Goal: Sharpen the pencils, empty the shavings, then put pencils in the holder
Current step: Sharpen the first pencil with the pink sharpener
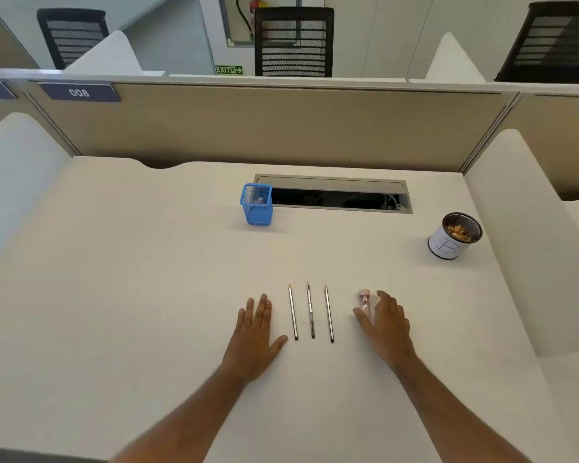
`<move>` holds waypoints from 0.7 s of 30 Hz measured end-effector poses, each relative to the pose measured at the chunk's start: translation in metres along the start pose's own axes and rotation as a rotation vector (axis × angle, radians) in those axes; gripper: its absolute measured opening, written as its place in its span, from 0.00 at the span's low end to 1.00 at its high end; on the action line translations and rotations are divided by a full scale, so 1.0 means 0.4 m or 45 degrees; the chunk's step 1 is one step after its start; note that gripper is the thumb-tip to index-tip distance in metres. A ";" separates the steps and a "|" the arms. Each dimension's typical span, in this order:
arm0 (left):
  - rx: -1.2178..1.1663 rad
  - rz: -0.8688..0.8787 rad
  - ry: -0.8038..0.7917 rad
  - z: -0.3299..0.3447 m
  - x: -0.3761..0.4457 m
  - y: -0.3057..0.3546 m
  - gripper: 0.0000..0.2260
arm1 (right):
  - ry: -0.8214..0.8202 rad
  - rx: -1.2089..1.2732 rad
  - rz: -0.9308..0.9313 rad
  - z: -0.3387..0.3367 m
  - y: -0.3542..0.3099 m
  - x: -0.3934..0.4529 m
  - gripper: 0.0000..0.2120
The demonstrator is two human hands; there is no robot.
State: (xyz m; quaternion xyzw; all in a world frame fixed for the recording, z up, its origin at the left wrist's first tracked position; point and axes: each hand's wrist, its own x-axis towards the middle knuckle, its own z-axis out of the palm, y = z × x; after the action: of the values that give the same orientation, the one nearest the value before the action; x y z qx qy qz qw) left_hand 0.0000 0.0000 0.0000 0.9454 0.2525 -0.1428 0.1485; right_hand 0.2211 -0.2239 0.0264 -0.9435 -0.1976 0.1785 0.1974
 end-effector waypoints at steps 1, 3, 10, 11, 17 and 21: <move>-0.002 -0.002 0.013 0.001 -0.001 0.001 0.41 | 0.002 0.013 0.014 0.001 -0.006 0.002 0.34; -0.028 -0.020 0.009 -0.003 0.000 -0.002 0.41 | 0.008 -0.029 0.031 -0.001 -0.014 0.005 0.34; -0.165 0.037 0.072 0.006 0.006 -0.026 0.38 | 0.004 -0.022 -0.051 -0.008 0.006 0.027 0.28; -0.175 0.036 0.084 0.007 0.005 -0.026 0.37 | 0.020 -0.011 -0.052 -0.007 0.009 0.030 0.27; -0.292 0.008 0.113 0.002 0.006 -0.016 0.35 | 0.050 0.112 -0.046 0.002 0.018 0.045 0.21; -0.564 -0.085 0.169 -0.029 0.001 0.005 0.32 | -0.079 0.489 0.001 -0.001 0.001 0.039 0.12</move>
State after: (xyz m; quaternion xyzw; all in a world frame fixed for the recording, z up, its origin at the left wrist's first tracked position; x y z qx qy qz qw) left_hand 0.0037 0.0026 0.0108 0.8881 0.3181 -0.0263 0.3308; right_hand 0.2346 -0.2172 0.0225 -0.8826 -0.1655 0.2420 0.3675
